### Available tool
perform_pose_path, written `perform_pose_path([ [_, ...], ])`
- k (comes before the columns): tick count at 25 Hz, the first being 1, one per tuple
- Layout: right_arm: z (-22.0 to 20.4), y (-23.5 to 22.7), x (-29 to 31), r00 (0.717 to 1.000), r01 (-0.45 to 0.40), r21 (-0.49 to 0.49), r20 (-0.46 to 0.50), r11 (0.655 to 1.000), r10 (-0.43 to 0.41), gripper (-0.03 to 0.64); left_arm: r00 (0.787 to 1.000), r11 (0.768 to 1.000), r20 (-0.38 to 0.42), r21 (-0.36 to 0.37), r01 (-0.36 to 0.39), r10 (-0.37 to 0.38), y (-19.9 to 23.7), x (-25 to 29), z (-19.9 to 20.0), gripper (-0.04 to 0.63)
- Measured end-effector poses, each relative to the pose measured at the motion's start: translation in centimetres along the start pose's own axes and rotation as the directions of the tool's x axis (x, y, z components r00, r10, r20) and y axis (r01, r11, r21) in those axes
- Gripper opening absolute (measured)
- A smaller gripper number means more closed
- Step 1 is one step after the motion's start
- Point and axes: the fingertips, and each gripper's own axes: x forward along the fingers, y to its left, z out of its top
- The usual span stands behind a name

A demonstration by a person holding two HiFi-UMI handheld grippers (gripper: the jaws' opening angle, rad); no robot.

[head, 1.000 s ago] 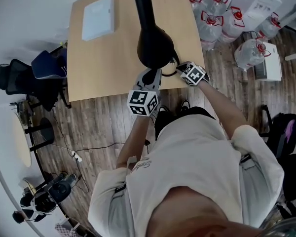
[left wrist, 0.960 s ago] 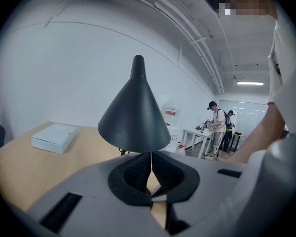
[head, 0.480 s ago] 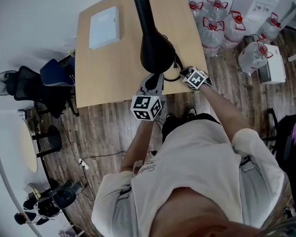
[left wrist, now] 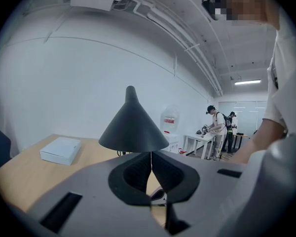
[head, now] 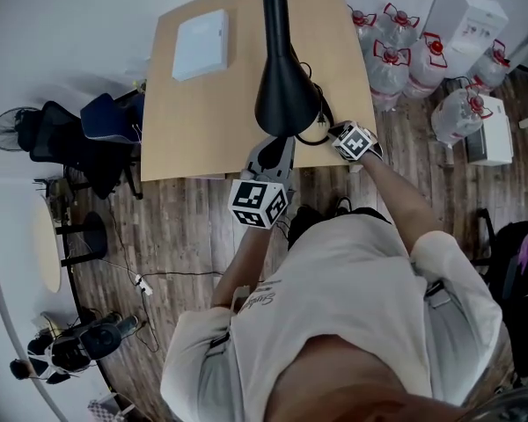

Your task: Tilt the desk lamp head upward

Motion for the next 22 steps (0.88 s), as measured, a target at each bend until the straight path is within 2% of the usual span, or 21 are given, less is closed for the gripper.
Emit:
perform_pose_path([
  [9, -0.1, 0.0, 0.0, 1.000, 0.010, -0.017, -0.024, 1.000, -0.011, -0.005, 0.999, 0.999, 0.032, 0.038, -0.006, 0.005, -0.9, -1.9, 2.8, 0.016],
  [22, -0.3, 0.1, 0.2, 0.998, 0.039, -0.023, -0.046, 0.999, -0.040, -0.005, 0.989, 0.999, 0.144, 0.040, 0.013, -0.018, -1.9, -4.7, 9.1, 0.015],
])
